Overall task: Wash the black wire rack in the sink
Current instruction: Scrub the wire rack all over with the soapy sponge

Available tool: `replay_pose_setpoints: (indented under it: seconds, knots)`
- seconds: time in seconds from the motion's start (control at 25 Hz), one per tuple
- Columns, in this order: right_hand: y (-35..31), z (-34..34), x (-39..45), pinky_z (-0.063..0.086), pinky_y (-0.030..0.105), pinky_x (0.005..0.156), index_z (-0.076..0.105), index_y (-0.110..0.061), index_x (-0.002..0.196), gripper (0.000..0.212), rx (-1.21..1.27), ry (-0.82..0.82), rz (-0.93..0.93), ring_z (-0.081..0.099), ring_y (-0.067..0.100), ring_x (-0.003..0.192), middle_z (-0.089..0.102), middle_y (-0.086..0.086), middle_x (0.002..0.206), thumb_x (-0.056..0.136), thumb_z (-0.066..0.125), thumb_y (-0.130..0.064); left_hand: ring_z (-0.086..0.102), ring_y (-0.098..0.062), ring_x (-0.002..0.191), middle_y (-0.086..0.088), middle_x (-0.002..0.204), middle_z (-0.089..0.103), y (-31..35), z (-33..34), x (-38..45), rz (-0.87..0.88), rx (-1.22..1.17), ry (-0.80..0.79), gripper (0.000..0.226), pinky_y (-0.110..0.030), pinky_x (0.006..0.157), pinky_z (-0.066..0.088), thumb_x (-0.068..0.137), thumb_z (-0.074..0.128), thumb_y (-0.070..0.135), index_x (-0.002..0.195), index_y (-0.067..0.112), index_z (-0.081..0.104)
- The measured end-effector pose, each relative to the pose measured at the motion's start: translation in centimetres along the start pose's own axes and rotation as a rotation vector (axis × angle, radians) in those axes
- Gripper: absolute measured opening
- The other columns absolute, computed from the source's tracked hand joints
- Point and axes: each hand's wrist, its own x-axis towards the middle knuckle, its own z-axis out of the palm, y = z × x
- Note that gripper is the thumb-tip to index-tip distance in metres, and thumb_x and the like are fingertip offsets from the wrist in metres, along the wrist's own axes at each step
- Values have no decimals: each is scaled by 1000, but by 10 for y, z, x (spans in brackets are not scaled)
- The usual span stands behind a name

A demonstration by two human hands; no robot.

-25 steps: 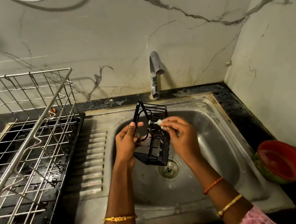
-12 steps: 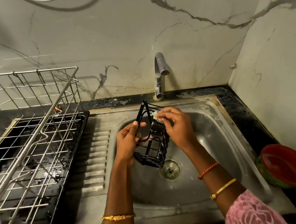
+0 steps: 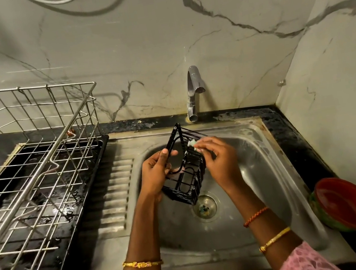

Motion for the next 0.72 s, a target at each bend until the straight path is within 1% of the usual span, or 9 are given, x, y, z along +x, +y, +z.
replay_pose_setpoints:
  seconds: [0.08, 0.16, 0.24, 0.32, 0.4, 0.48, 0.6, 0.68, 0.72]
  knots:
    - [15, -11, -19, 48, 7, 79, 71, -4, 92, 17, 13, 34, 103, 63, 13, 87, 68, 6, 94, 81, 63, 7, 33, -13, 52, -5, 63, 41, -1, -5, 2, -2, -7, 13, 27, -28, 57, 58, 99, 47, 18, 90, 8, 71]
    - [22, -21, -28, 50, 9, 77, 71, -6, 91, 17, 40, 80, 190, 66, 17, 87, 68, 3, 92, 81, 65, 5, 36, -17, 55, -4, 61, 41, 0, -8, 3, -11, -4, 10, 27, -27, 56, 58, 99, 47, 18, 90, 7, 70]
    - [15, -22, -13, 48, 6, 77, 69, -4, 93, 17, 47, 95, 162, 65, 17, 87, 67, 5, 93, 80, 65, 6, 37, -7, 48, -5, 63, 41, 3, -6, 2, 5, 34, -20, 27, -24, 53, 56, 99, 46, 15, 93, 1, 69]
    - [0, -14, 16, 48, 6, 77, 68, -2, 95, 15, 64, 35, 96, 63, 11, 86, 67, 4, 96, 81, 64, 3, 35, -1, 42, -6, 59, 44, 4, -2, -2, 23, 97, -68, 29, -19, 51, 53, 99, 45, 13, 99, -8, 66]
    - [-19, -1, 39, 47, 4, 75, 69, -3, 96, 15, 76, -93, 53, 58, -2, 82, 66, 0, 96, 82, 64, -1, 39, -3, 44, -10, 61, 47, 5, 1, -5, 45, 139, -105, 28, -18, 51, 51, 99, 46, 14, 95, -4, 67]
    - [-26, 9, 49, 43, 1, 75, 70, -4, 95, 15, 45, -163, 5, 54, -7, 80, 67, 3, 97, 82, 64, 0, 40, -7, 47, -10, 61, 44, 7, 1, -5, 65, 153, -112, 27, -21, 52, 52, 98, 49, 17, 87, 6, 70]
    - [-22, 3, 41, 43, 0, 78, 69, -3, 97, 17, 20, -109, 12, 56, 0, 86, 67, 5, 100, 83, 63, 2, 41, -12, 49, -10, 59, 44, 6, -1, -2, 60, 143, -116, 28, -27, 56, 55, 97, 50, 20, 83, 11, 72]
    - [-13, -12, 27, 48, 7, 80, 69, -2, 98, 17, 4, -56, 37, 60, 7, 88, 68, 8, 100, 83, 62, 2, 38, -17, 50, -7, 54, 41, 4, -3, -1, 27, 120, -122, 28, -32, 59, 55, 97, 51, 21, 83, 12, 73]
    - [-8, -20, 19, 50, 11, 80, 69, -2, 98, 16, -13, -45, 43, 61, 10, 87, 68, 9, 99, 83, 62, 2, 36, -14, 48, -2, 49, 38, 3, -5, -2, 10, 108, -121, 28, -31, 58, 56, 97, 50, 21, 84, 11, 72]
